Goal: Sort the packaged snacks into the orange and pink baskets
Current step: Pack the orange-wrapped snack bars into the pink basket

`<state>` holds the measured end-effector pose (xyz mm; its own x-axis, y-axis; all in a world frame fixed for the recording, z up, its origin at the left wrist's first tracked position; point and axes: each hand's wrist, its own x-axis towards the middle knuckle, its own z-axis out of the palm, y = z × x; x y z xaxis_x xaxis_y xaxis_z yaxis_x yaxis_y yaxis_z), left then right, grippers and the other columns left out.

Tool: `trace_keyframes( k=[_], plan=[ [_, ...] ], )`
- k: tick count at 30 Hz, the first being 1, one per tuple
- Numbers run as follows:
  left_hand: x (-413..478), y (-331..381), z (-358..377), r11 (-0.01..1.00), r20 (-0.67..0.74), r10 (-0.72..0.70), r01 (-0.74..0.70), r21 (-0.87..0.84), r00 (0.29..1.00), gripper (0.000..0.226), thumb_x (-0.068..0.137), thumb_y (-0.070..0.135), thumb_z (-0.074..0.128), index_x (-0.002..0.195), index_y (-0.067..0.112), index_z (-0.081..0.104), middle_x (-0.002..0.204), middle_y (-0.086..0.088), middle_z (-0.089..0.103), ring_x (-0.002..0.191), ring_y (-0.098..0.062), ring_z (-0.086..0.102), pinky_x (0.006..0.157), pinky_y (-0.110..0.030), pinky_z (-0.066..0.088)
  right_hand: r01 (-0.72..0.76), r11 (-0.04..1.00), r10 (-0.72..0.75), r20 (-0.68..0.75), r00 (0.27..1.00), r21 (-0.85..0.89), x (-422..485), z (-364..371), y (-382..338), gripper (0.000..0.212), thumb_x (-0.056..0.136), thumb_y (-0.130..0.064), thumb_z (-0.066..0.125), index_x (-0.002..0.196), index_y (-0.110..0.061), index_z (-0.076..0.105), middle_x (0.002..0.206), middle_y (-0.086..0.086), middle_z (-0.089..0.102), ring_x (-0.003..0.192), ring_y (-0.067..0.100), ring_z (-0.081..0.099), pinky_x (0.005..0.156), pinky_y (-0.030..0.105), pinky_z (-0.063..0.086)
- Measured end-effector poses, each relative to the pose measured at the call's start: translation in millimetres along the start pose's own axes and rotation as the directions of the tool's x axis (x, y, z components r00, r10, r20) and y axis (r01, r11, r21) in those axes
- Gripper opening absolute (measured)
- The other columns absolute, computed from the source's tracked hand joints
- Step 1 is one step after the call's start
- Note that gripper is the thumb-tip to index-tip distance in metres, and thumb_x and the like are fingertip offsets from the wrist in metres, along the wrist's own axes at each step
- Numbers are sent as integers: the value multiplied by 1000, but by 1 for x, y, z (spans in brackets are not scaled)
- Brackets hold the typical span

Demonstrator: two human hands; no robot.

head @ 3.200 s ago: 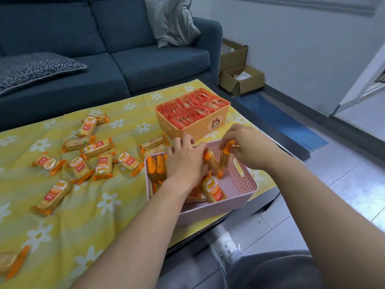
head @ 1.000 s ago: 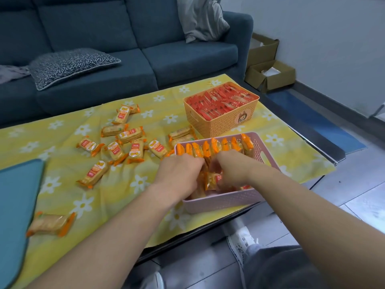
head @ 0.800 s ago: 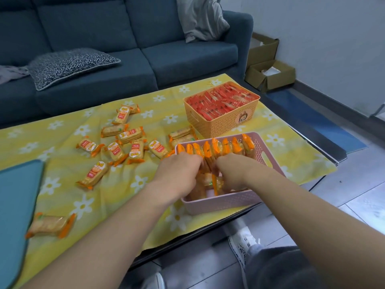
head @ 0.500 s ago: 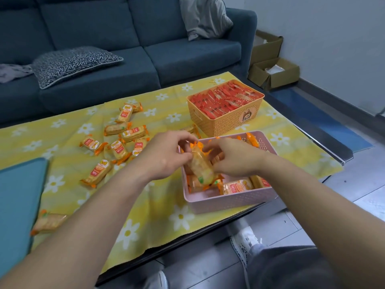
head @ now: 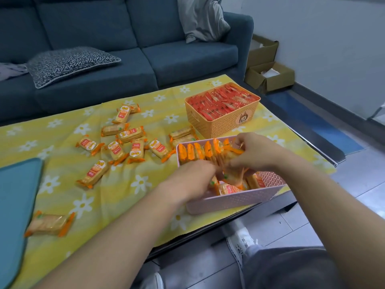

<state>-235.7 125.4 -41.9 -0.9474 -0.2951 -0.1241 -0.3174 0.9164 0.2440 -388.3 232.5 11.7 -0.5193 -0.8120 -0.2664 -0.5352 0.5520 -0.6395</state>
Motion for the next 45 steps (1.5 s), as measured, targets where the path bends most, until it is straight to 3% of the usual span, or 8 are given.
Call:
trace_keyframes(
  k=[4,9,14,19,24,31,40,45],
  plan=[
    [11,0,10,1000,137,13,-12,-7,991,53,87,10,65,132,32,52,131,3,64,116,-25,61,88,-43,54,-14,992,8,-49,999,-128,-2,0,3,38,78,-23,81,76,-13,44,70,10,62,54,23,69,46,30,54],
    [16,-3,11,998,276,-15,-5,70,961,43,94,20,54,133,38,50,127,-4,62,113,-31,60,84,-38,51,-27,993,22,-40,999,-117,-7,-6,7,34,85,-22,74,112,-14,55,76,8,68,51,18,68,45,27,49],
    [8,3,-6,970,126,19,-49,237,992,33,96,30,58,128,33,59,135,7,52,115,-26,58,73,-33,44,-68,998,68,-4,998,-16,-6,-9,9,31,85,-8,59,111,8,63,77,20,75,66,28,76,55,31,61],
    [-9,-5,-24,956,-108,0,31,291,994,24,85,25,63,106,36,64,113,12,58,111,-18,59,66,-30,39,-89,989,82,65,995,120,-4,-6,4,4,84,-5,56,86,-3,57,76,24,75,70,34,77,78,52,63],
    [-28,-31,-29,966,-237,-69,124,228,969,10,81,36,66,89,33,61,99,11,60,106,-18,57,66,-30,40,-73,996,68,83,994,58,3,23,-9,29,84,-12,68,57,-8,58,63,16,74,71,34,77,73,51,64],
    [-35,-40,-32,984,-248,-154,172,54,956,19,83,48,65,91,31,68,95,13,66,100,-12,58,67,-31,44,2,992,4,48,999,-128,4,66,-35,43,87,-40,73,79,3,72,77,14,76,76,30,73,76,43,61],
    [-30,-39,-16,996,-214,-88,91,5,973,40,82,49,66,120,45,56,97,13,47,106,-16,54,71,-29,40,-187,941,92,319,943,282,6,52,-26,23,94,-7,50,102,1,70,100,15,76,93,24,76,85,42,60],
    [-30,-34,-18,987,-240,-108,133,91,965,37,80,44,63,117,40,60,100,10,49,110,-18,52,70,-28,36,170,934,-91,251,964,-315,16,46,-1,22,87,-12,71,108,-17,75,94,-4,72,94,18,68,81,30,54]
  ],
)
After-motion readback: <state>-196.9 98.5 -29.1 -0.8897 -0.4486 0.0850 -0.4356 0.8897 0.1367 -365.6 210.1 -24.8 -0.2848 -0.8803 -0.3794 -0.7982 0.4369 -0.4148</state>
